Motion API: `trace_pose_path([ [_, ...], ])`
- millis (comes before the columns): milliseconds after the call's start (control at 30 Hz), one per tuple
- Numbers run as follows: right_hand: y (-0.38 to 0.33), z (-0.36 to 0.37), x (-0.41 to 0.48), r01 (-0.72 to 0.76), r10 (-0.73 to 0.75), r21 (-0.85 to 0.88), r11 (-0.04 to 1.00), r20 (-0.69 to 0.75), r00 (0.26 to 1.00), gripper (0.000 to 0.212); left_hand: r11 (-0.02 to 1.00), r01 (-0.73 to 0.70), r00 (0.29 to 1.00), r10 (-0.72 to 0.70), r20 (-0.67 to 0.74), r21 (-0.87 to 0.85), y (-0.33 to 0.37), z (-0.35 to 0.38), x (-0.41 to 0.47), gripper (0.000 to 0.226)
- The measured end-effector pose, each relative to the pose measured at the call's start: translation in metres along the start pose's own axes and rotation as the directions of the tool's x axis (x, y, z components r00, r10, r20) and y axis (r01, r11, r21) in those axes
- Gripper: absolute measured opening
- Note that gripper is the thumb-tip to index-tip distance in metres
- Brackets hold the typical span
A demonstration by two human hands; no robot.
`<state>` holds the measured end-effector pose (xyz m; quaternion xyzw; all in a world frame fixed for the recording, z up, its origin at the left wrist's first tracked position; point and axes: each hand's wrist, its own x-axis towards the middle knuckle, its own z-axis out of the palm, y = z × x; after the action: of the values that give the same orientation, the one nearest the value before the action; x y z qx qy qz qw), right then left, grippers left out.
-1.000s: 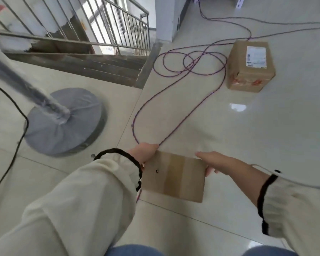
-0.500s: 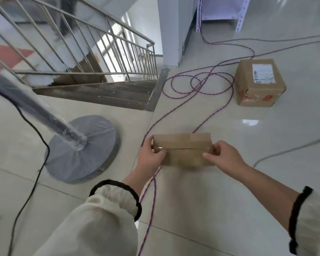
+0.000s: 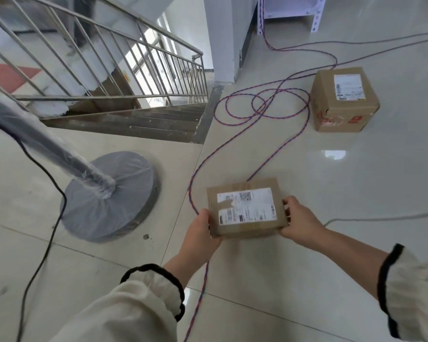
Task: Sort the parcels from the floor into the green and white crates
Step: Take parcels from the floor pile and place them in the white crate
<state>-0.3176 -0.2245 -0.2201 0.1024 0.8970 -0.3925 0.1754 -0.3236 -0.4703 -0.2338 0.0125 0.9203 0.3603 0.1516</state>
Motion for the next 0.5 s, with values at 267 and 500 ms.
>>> trace_pose_path([
  [267, 0.005, -0.002, 0.008, -0.093, 0.084, 0.079, 0.993, 0.107, 0.991, 0.1, 0.985, 0.089, 0.996, -0.091, -0.005, -0.146, -0.004, 0.0, 0.002, 0.039],
  [500, -0.024, -0.018, 0.053, 0.125, -0.122, -0.109, 0.986, 0.03, 0.992, 0.06, 0.956, 0.186, 0.982, -0.188, 0.012, -0.227, 0.001, -0.011, 0.016, 0.044],
])
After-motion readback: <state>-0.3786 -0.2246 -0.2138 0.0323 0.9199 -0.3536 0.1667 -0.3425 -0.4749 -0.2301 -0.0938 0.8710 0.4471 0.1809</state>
